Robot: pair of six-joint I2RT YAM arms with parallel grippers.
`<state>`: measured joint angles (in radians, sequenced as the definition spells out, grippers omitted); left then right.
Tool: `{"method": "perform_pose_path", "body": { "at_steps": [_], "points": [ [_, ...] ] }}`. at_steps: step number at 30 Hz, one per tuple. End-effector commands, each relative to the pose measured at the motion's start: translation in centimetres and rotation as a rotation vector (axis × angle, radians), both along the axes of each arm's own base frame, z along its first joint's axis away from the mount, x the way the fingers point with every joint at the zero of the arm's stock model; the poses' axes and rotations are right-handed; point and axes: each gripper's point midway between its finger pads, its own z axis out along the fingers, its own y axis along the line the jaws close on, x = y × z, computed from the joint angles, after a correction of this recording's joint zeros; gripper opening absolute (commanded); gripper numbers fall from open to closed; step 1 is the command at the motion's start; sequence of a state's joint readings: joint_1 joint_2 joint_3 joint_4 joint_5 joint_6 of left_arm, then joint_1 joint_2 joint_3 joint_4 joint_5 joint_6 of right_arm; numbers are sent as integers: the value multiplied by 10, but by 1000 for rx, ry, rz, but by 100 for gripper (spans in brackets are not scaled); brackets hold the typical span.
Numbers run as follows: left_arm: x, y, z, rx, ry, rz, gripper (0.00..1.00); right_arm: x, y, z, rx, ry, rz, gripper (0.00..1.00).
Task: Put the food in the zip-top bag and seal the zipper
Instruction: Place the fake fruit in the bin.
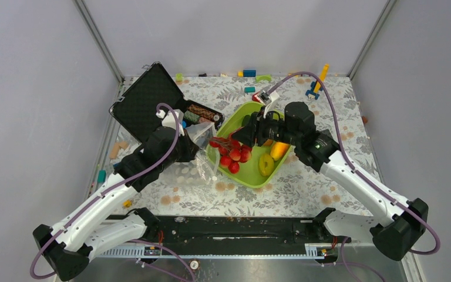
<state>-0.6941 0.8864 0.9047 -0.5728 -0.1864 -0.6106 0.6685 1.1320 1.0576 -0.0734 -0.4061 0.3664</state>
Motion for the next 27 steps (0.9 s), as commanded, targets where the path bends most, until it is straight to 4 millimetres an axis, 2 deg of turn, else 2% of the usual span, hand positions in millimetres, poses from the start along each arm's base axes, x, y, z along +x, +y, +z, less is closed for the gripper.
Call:
{"method": "perform_pose_path", "body": {
  "at_steps": [1,6,12,16,22,27],
  "points": [
    [0,-19,12,-83,-23,-70,0,-11,26,38,116,-54,128,0],
    [-8,-27,15,-117,-15,-123,0,-7,39,31,111,-39,138,0],
    [-14,-34,17,-152,-14,-171,0,7,47,8,86,13,101,0],
    [-10,-27,10,-117,-1,-129,0,12,30,4,33,-23,18,0],
    [-4,-15,2,-68,8,-59,0,16,-24,-13,-92,-10,-210,0],
    [-1,-11,-4,-34,21,-37,0,8,-40,-32,-125,58,-238,0]
  ]
}}
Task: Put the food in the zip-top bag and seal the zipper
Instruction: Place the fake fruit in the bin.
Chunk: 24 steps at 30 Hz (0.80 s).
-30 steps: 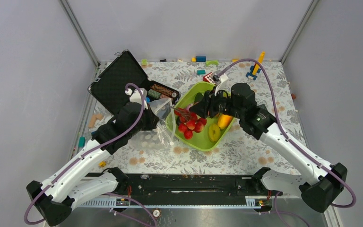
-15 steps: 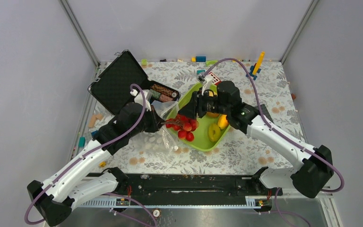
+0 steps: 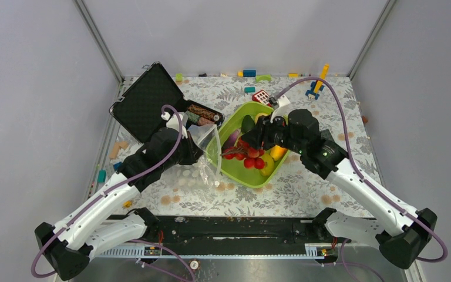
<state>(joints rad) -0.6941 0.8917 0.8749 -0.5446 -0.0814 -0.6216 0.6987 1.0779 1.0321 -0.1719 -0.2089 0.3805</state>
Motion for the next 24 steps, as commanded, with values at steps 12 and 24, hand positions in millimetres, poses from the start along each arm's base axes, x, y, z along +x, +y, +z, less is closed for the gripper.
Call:
{"method": "perform_pose_path", "body": {
  "at_steps": [12,24],
  "points": [
    [8,9,2,21,-28,52,0,65,-40,-102,-329,183,-316,5],
    [11,11,0,44,-38,53,0,95,-59,-116,-545,87,-354,76]
  ]
}}
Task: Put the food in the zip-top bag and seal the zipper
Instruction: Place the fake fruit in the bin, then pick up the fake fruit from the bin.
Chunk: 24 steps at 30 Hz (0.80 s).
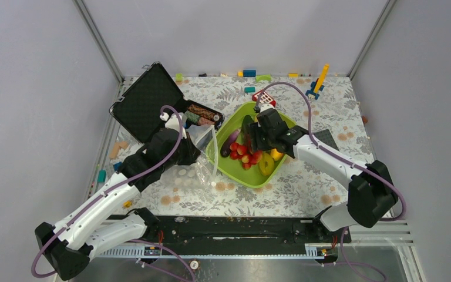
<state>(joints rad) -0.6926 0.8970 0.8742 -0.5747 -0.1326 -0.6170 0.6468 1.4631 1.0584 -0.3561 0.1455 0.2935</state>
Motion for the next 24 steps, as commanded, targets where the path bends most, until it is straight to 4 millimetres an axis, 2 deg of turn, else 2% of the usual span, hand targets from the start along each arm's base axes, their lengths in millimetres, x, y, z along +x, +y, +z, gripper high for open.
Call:
{"method": "perform_pose_path", "body": {
  "at_steps": [1,2,4,11,13,15,19,24],
  "points": [
    [8,0,8,-2,-47,8,0,37,-4,55,-35,-190,-26,82],
    [8,1,8,-2,-48,8,0,41,-6,61,-45,-213,-34,88],
    [8,2,7,1,-50,11,0,46,-5,71,-61,-242,-12,93],
    [7,1,8,0,-54,6,0,48,41,62,-63,-203,335,89],
    [7,2,8,0,-52,6,0,41,60,58,-38,-186,498,86],
    [6,2,7,-2,-51,6,0,40,72,52,-30,-182,604,86],
    [4,4,6,-5,-51,13,0,50,86,38,-48,-141,665,84],
    [2,8,6,-4,-57,21,0,57,93,1,-71,-17,661,74]
  ]
}}
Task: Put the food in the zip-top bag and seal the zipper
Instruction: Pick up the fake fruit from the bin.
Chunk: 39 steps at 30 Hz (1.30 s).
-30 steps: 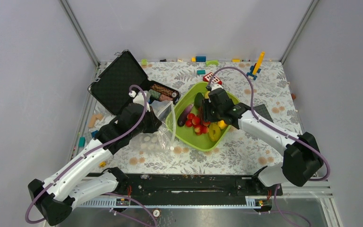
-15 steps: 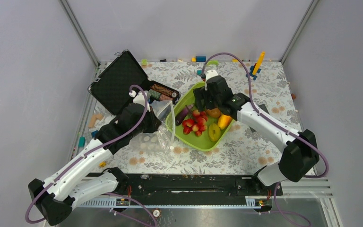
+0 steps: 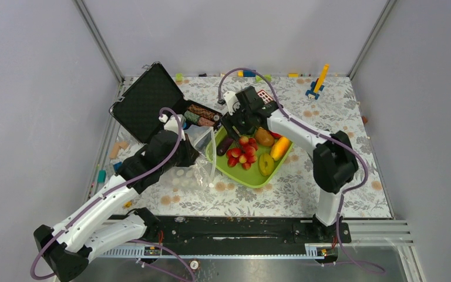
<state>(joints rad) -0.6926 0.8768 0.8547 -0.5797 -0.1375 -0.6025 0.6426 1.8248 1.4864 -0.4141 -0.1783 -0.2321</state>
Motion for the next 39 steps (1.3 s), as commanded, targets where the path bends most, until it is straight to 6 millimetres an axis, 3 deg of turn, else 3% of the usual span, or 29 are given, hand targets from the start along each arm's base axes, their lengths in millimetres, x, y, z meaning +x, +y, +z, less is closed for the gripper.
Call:
{"method": "perform_pose_path", "body": {
  "at_steps": [1,9,13,17,34,39],
  "points": [
    [5,5,10,-19,-53,28,0,-1,10,-15,-20,85,58,72],
    [5,6,10,-18,-57,32,0,-2,9,-49,-86,187,38,67],
    [6,7,10,-15,-62,40,0,2,-4,-62,-159,182,3,65],
    [8,9,10,-2,-63,52,0,5,-13,-68,-214,165,8,63],
    [11,8,8,4,-62,57,0,8,-12,-90,-293,163,9,60],
    [10,10,9,-1,-67,62,0,6,-16,-94,-321,160,8,54]
  ]
}}
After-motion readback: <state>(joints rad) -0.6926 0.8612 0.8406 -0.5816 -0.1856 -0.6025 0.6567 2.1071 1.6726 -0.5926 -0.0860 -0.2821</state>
